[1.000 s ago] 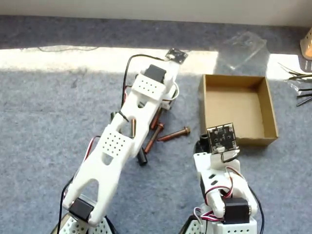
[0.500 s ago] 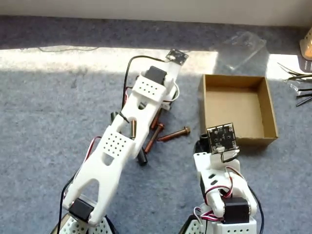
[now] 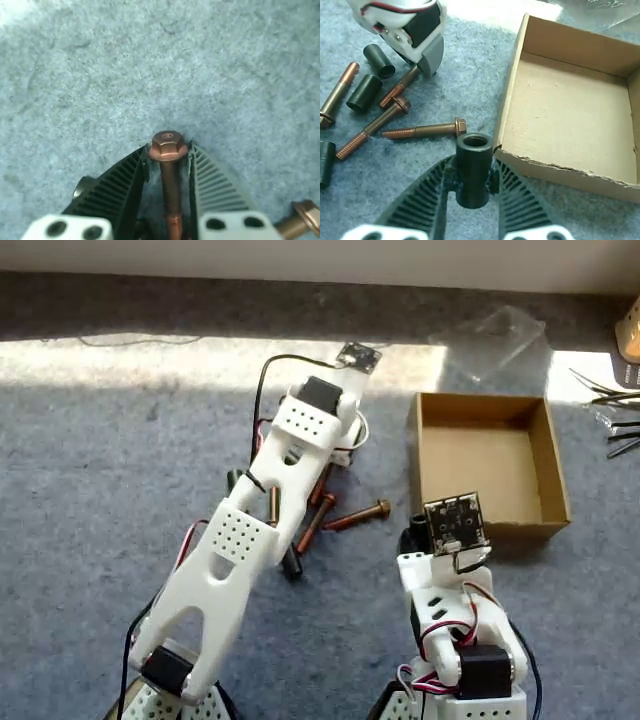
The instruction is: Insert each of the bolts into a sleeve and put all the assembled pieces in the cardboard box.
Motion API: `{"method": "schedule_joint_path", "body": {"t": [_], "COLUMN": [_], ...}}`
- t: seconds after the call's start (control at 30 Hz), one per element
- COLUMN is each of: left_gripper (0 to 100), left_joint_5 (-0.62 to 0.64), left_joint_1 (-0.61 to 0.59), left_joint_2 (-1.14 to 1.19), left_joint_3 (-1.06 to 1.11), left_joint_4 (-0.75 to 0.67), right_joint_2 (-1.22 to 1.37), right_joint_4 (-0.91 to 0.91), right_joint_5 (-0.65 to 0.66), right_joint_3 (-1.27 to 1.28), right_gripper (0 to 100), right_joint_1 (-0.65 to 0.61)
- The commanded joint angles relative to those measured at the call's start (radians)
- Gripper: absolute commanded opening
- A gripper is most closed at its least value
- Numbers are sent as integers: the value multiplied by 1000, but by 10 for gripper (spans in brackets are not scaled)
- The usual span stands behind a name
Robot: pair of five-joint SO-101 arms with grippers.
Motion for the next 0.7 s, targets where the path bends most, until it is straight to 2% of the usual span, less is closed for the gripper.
{"method": "schedule_joint_path", "body": {"t": [0.0, 0.23, 0.37, 0.67], "left_gripper": [57, 64, 136, 127], "left_joint_5": [11, 11, 11, 12], "left_joint_1": [5, 5, 5, 5], "left_joint_2": [4, 4, 4, 2], "left_joint_3": [-1, -2, -2, -2], "left_joint_4": [32, 51, 55, 64], "right_joint_2": [-7, -7, -7, -7], "right_joint_4": [-33, -33, -33, -35], "right_joint_5": [-3, -3, -3, -3], "right_joint_3": [-5, -5, -5, -5], "right_gripper": [4, 4, 4, 4], "right_joint_1": [10, 10, 10, 10]}}
